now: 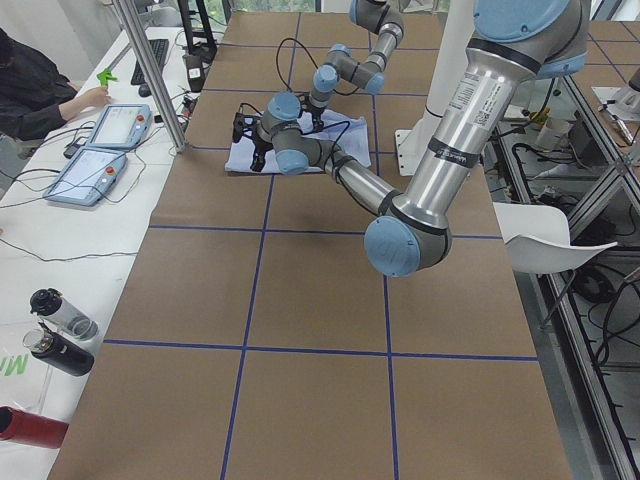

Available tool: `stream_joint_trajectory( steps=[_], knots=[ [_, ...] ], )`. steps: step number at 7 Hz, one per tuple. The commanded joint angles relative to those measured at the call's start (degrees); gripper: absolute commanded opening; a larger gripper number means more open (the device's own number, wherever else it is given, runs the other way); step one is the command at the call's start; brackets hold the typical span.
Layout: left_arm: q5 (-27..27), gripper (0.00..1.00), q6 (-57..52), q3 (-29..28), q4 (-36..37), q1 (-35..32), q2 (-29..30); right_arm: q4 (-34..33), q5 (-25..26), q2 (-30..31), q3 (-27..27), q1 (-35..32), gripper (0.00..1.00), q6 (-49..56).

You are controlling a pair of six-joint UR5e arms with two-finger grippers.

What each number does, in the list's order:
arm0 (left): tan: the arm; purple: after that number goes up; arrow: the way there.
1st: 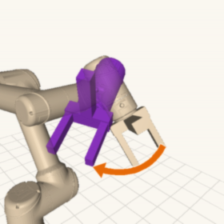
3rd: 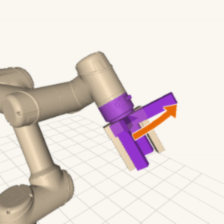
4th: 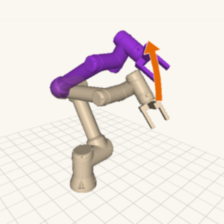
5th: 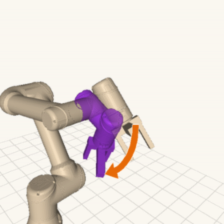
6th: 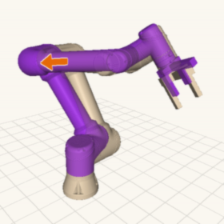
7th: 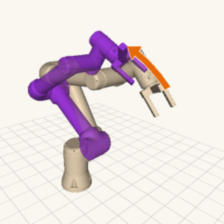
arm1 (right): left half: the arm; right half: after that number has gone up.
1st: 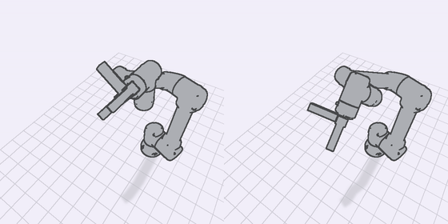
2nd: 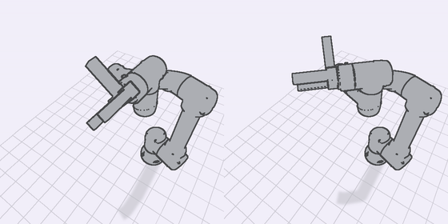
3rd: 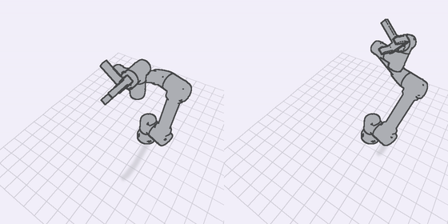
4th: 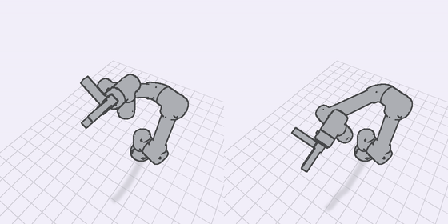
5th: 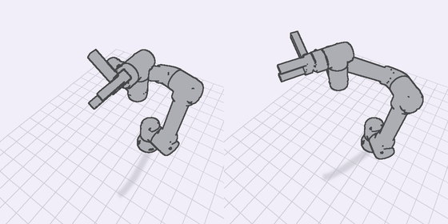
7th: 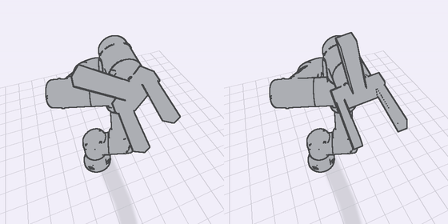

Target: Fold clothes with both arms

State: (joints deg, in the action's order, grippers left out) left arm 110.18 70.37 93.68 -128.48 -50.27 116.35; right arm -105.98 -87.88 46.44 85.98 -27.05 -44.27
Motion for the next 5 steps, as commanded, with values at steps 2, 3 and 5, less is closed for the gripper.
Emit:
stream_joint_trajectory(
  steps=[2,3,5],
  knots=[
    [0.03,1.00,0.03,0.10,0.07,0.09,0.19,0.50,-3.33,7.76,6.71,-5.63,1.00,8.20],
    [0.03,1.00,0.12,0.10,0.07,0.09,0.45,0.68,-4.65,11.18,9.79,-7.21,1.00,9.63],
    [-0.05,1.00,0.74,0.97,2.95,0.18,1.68,0.68,-7.63,13.85,12.45,-10.29,1.00,11.13]
  ],
)
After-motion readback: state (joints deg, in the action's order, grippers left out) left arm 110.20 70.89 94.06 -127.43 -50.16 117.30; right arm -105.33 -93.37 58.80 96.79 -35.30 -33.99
